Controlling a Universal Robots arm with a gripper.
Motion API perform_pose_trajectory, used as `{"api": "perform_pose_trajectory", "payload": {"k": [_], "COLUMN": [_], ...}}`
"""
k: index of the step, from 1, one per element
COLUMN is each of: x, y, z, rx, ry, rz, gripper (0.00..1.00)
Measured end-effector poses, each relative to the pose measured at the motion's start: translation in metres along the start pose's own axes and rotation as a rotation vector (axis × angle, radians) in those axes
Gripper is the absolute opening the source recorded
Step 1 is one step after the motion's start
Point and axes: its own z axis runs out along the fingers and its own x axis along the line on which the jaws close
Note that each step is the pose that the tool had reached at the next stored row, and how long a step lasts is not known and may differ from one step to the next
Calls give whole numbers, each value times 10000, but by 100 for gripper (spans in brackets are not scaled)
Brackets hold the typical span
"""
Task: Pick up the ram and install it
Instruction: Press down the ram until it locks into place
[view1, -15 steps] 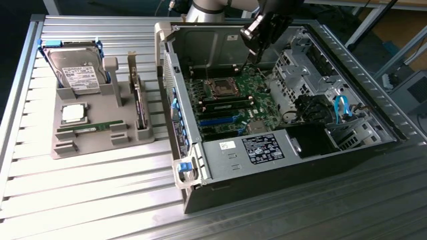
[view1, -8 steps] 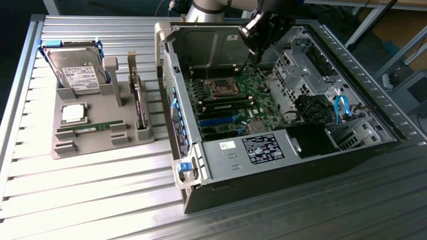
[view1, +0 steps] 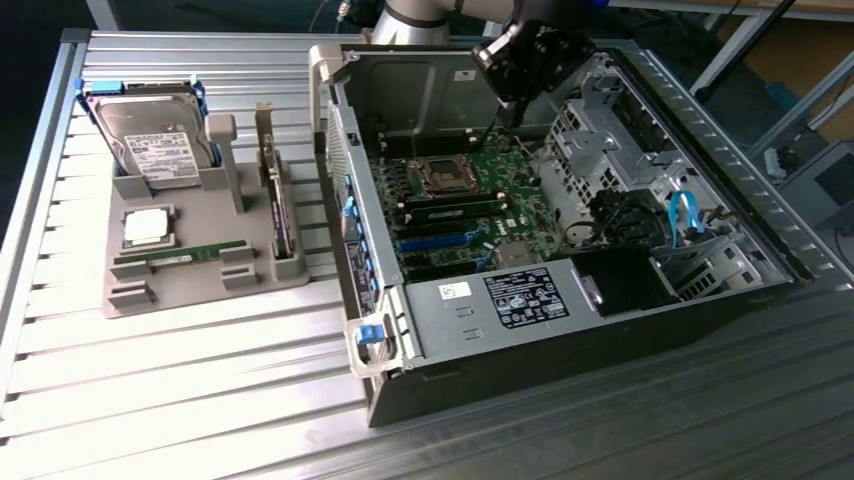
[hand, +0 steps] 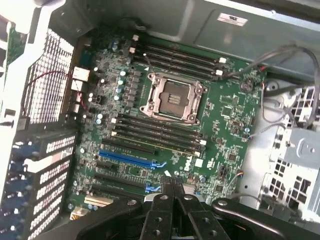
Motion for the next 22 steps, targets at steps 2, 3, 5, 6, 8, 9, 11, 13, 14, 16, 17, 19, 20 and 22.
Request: {"api": "perform_pose_trajectory", "payload": {"k": [2,3,5,6,8,9,11,13,14,16,17,19,20,22], "x": [0,0,0,0,0,0,-12,-61,-61,-61,-61,-61,-61,-61], "y": [0,0,0,0,0,0,-2,-15,-15,-15,-15,-15,-15,-15], "z": [0,0,0,0,0,0,1,1,1,1,1,2,2,2], "rx": [8,9,9,9,8,9,1,-57,-57,-57,-57,-53,-51,-48], "ry": [1,1,1,1,1,1,27,292,292,292,292,291,291,291], "rz": [301,301,302,302,302,303,303,303,304,344,393,714,844,1086], "gripper": [10,10,10,10,10,10,10,10,10,10,10,10,10,10]}}
